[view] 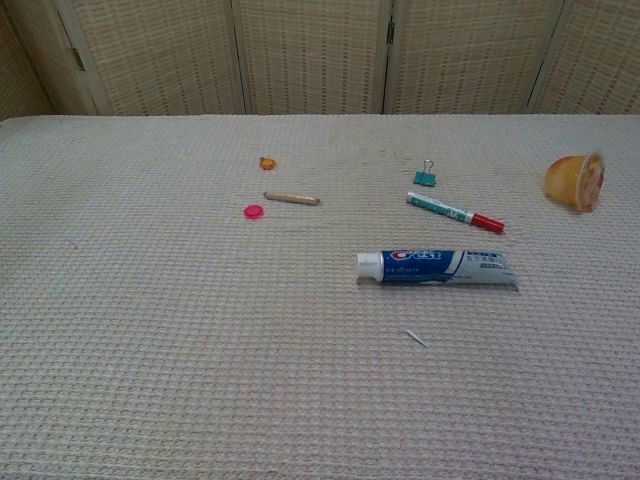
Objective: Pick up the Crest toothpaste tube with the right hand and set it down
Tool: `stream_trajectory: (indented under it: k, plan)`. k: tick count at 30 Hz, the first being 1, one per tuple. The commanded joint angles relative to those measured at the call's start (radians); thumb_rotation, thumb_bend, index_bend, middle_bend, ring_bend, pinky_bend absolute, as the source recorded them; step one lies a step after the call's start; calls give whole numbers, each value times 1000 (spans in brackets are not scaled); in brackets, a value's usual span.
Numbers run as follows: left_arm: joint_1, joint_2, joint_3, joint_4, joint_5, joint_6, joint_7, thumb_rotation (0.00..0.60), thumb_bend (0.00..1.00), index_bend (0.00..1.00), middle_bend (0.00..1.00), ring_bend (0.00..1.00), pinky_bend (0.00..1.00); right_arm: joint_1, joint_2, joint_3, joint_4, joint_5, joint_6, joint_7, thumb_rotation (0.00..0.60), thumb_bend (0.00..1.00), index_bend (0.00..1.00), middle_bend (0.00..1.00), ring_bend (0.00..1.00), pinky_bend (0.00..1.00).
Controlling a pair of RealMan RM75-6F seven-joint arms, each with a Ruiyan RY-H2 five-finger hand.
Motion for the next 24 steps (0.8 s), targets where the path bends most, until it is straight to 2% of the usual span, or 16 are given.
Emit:
stream_trajectory:
  k: [1,4,8,10,15,19,24]
  plan:
    - [2,2,2,-2,2,1,-2,600,620,0,0,12,0,55,-8,21,-40,12,-69,-83,600,561,136,225,251,208]
    - [6,8,5,-7,6,6,-6,600,620,0,0,12,0,105,-29,36,-71,39,-141,-170,600,524,136,226,259,210]
    - [14,12,9,-9,15,18,-14,600,619,0,0,12,0,181,-80,65,-94,112,-250,-253,600,350,133,219,257,212]
    - [16,14,12,-9,17,19,-16,600,615,0,0,12,0,211,-105,74,-91,140,-290,-279,600,314,111,209,250,212]
    - [24,18,16,-8,23,29,-28,600,609,0,0,12,0,304,-191,94,-65,219,-402,-376,600,301,27,158,204,212]
    - [29,21,18,-5,28,35,-36,600,608,0,0,12,0,363,-268,103,-22,264,-447,-451,600,295,37,162,205,212]
    - [34,24,20,3,30,37,-48,600,608,0,0,12,0,419,-360,105,44,323,-477,-533,600,294,105,213,235,221]
